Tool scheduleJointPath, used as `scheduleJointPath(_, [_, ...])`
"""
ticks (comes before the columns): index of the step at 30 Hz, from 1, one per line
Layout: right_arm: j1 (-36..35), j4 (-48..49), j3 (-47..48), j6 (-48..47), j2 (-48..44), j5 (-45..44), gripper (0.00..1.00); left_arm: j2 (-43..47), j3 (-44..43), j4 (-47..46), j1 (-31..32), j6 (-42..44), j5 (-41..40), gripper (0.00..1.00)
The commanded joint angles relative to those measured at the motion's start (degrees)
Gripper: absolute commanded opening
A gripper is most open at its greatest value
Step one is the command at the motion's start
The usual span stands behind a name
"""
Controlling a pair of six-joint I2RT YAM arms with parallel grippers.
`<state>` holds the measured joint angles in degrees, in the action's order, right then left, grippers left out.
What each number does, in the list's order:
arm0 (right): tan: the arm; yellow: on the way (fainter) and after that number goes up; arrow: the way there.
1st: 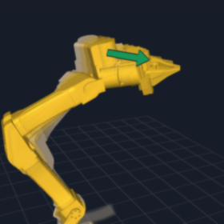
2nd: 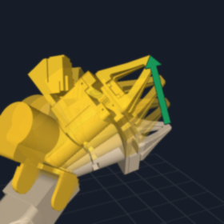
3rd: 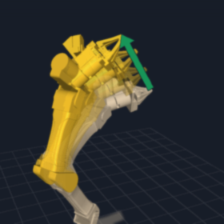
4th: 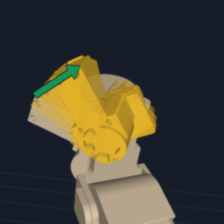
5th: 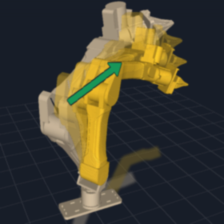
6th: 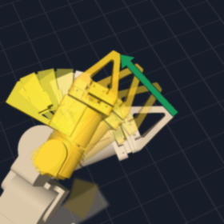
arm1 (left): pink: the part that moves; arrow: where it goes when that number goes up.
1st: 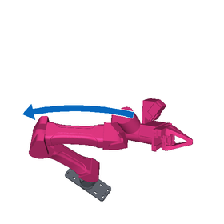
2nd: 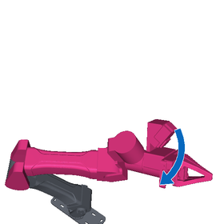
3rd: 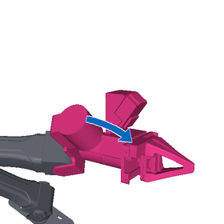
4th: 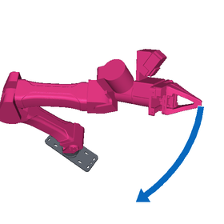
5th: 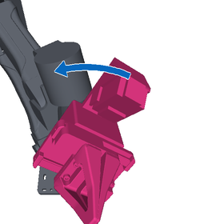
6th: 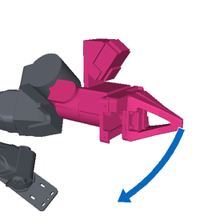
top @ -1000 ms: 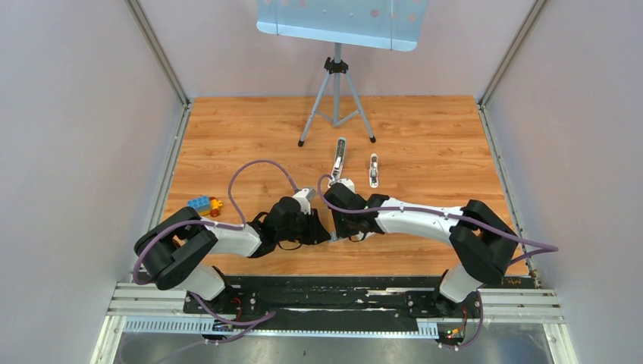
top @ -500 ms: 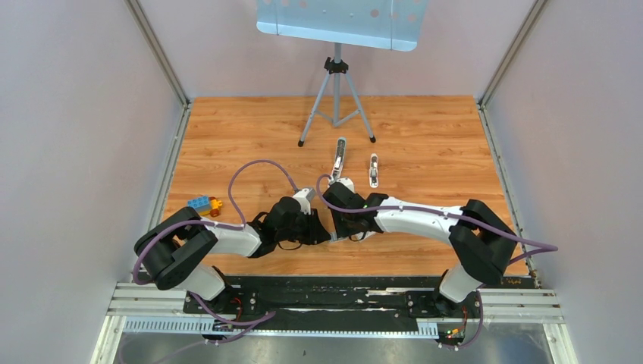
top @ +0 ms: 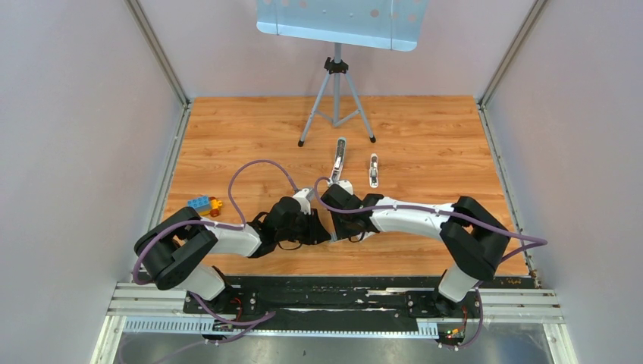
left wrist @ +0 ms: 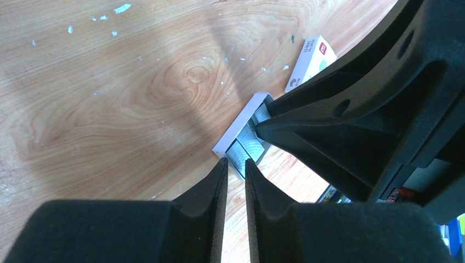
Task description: Load the staples into the stapler
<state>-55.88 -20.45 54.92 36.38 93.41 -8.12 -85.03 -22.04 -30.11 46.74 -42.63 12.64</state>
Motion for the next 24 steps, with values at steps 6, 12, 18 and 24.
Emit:
scheduleJointPath(6, [-0.90, -0.65, 0.50, -0.32, 1.42, -1.79, 0.22, 0.39, 0.16, -0.74, 0.63, 0.27, -0.58, 0.20])
scheduleJointPath(12, [-1.07, -0.65, 0.46, -0.27, 0.94, -1.64, 0.20, 1.36, 0.50, -0.32, 0.63, 0.30, -1.19, 0.20])
scheduleJointPath(18, [-1.16, -0.65, 0.18, -0.17, -2.99, -0.68, 0.19, 7.12, 0.09, 4.94, 0.64, 2.70, -5.44, 0.29])
scheduleJointPath(24, [-1.08, -0.69, -0.50, -0.30, -6.84, -1.36, 0.18, 15.90, -2.42, 16.67, 0.61, 6.80, -12.46, 0.40])
